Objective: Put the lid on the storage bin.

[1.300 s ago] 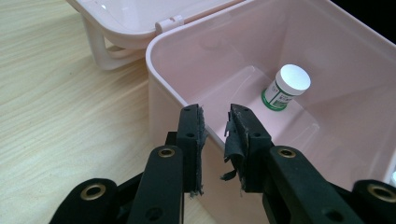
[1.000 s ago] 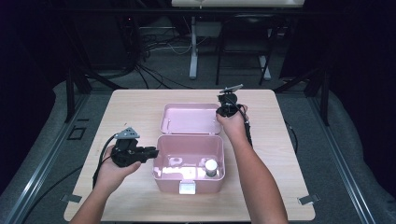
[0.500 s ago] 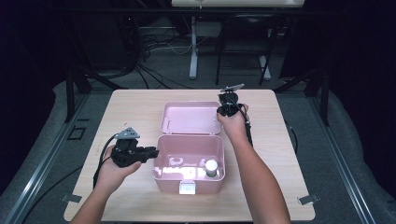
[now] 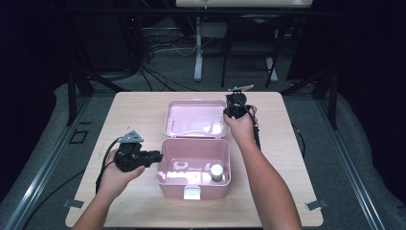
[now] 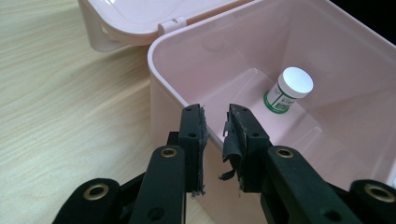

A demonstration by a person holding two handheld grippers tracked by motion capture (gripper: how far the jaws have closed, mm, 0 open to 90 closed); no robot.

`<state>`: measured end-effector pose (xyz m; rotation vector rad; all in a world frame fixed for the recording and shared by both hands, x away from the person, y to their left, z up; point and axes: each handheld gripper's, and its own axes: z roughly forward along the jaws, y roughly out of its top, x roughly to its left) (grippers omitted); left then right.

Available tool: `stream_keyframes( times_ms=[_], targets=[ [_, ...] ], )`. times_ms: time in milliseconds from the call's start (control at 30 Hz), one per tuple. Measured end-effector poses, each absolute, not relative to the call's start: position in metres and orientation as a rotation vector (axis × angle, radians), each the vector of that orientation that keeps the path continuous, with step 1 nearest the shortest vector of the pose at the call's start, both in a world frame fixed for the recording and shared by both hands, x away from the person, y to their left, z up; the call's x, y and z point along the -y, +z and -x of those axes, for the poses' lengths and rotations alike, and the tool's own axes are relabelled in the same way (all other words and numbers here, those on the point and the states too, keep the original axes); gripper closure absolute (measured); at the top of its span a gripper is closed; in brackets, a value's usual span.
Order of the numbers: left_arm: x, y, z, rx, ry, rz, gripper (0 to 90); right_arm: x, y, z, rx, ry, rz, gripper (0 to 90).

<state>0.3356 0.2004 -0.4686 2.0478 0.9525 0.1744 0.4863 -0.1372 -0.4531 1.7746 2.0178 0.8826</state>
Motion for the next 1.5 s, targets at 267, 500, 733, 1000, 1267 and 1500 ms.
stream_keyframes(
  times_ms=[267,500,733,1000,1267,1500],
  targets=[
    [-0.201,-0.469,-0.336,-0.952,0.173,-2.047,76.0,0.138,-0.443,-0.48,-2.002,0.907,-1.73,85.4],
    [-0.201,-0.469,-0.336,-0.953,0.17,-2.045,76.0,0.139,-0.434,-0.474,-1.995,0.92,-1.702,85.8],
    [-0.201,-0.469,-0.336,-0.953,0.171,-2.046,76.1,0.14,-0.426,-0.468,-1.99,0.942,-1.682,86.2],
    [-0.2,-0.469,-0.336,-0.957,0.172,-2.043,76.1,0.141,-0.419,-0.461,-1.987,0.968,-1.642,86.3],
    [-0.2,-0.469,-0.336,-0.959,0.173,-2.043,76.1,0.144,-0.412,-0.453,-1.985,1.001,-1.62,86.6],
    [-0.2,-0.469,-0.336,-0.96,0.175,-2.044,76.1,0.146,-0.406,-0.446,-1.983,1.028,-1.595,86.9]
  ],
)
